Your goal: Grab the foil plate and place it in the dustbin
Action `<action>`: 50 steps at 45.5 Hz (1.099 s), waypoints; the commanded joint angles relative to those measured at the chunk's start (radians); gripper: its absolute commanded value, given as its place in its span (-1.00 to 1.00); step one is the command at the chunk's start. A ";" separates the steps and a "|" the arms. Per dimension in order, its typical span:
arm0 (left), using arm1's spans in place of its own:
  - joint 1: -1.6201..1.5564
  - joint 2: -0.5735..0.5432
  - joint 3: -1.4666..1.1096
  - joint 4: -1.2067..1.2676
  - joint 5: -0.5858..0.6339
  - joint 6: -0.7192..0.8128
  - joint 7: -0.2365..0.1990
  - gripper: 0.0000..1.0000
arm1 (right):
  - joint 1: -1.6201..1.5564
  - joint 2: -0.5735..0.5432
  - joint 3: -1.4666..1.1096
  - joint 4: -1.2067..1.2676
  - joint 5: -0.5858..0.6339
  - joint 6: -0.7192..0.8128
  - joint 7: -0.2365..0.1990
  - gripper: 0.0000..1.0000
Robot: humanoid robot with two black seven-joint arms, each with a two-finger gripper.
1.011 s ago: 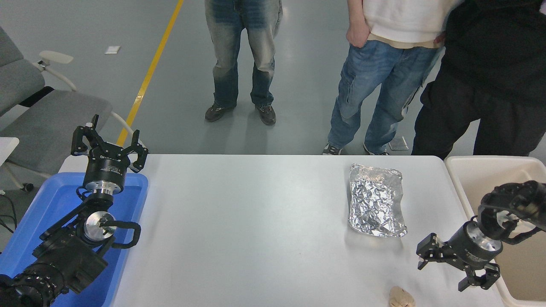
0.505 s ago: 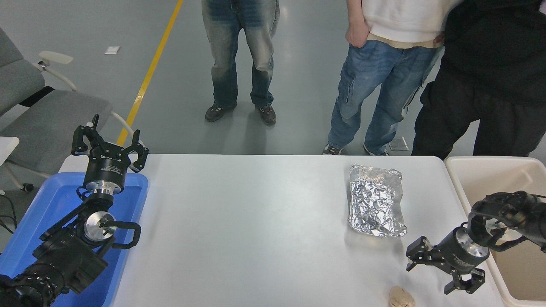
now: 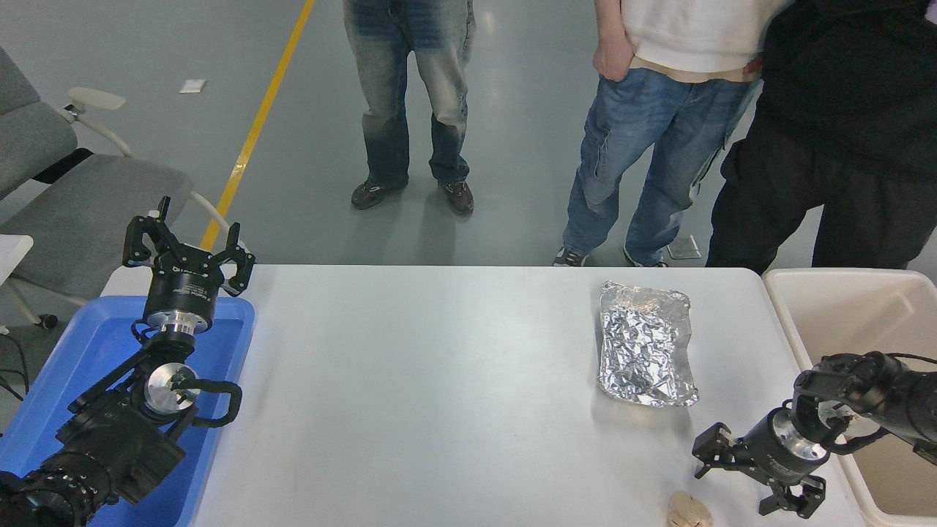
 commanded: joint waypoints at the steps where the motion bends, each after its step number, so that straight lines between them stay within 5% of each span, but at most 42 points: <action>1: 0.000 0.000 0.000 0.000 0.000 -0.001 0.000 0.98 | 0.003 -0.004 0.002 0.008 -0.005 -0.016 0.000 1.00; 25: 0.000 0.000 0.000 0.000 0.002 -0.001 0.000 0.98 | 0.399 -0.286 -0.062 0.434 -0.071 -0.001 0.000 1.00; 50: 0.000 0.002 0.000 0.000 0.000 -0.001 0.000 0.98 | 1.028 -0.340 -0.368 0.660 -0.087 0.124 -0.003 1.00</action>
